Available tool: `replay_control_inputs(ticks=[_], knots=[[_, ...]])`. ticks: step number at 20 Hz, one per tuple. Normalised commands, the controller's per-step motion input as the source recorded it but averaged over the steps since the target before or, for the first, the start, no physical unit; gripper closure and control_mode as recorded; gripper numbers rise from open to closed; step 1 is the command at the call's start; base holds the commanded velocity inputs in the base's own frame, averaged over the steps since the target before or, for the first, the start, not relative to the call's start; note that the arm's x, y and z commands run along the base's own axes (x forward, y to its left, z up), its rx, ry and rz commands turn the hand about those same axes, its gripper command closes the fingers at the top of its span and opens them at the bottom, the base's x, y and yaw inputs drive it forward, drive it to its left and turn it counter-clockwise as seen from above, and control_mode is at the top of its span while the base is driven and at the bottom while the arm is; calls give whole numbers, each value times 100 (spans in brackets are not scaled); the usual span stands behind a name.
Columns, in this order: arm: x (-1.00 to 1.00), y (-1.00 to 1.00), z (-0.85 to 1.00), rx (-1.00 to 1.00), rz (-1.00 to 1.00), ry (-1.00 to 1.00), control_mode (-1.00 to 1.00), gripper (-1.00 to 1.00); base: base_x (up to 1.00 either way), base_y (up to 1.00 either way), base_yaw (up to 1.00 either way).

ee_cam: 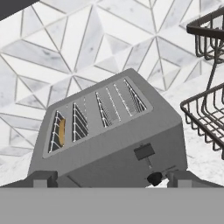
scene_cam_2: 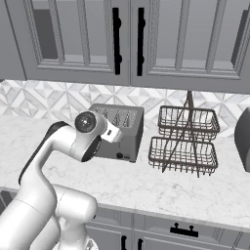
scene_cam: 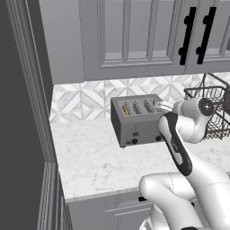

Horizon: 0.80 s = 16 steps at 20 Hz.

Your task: Start the toaster. Once the lever pops up, take the bread to the plate on the dining counter.

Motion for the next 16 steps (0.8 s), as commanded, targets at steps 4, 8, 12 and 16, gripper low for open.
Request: replay_control_inputs(ticks=[4,8,12,16], knots=[[0,0,0,0,0,0,-100,-100,0,0,0],[0,0,0,0,0,0,-100,-100,0,0,0],[0,0,0,0,0,0,-100,-100,0,0,0],[0,0,0,0,0,0,-100,-100,0,0,0]])
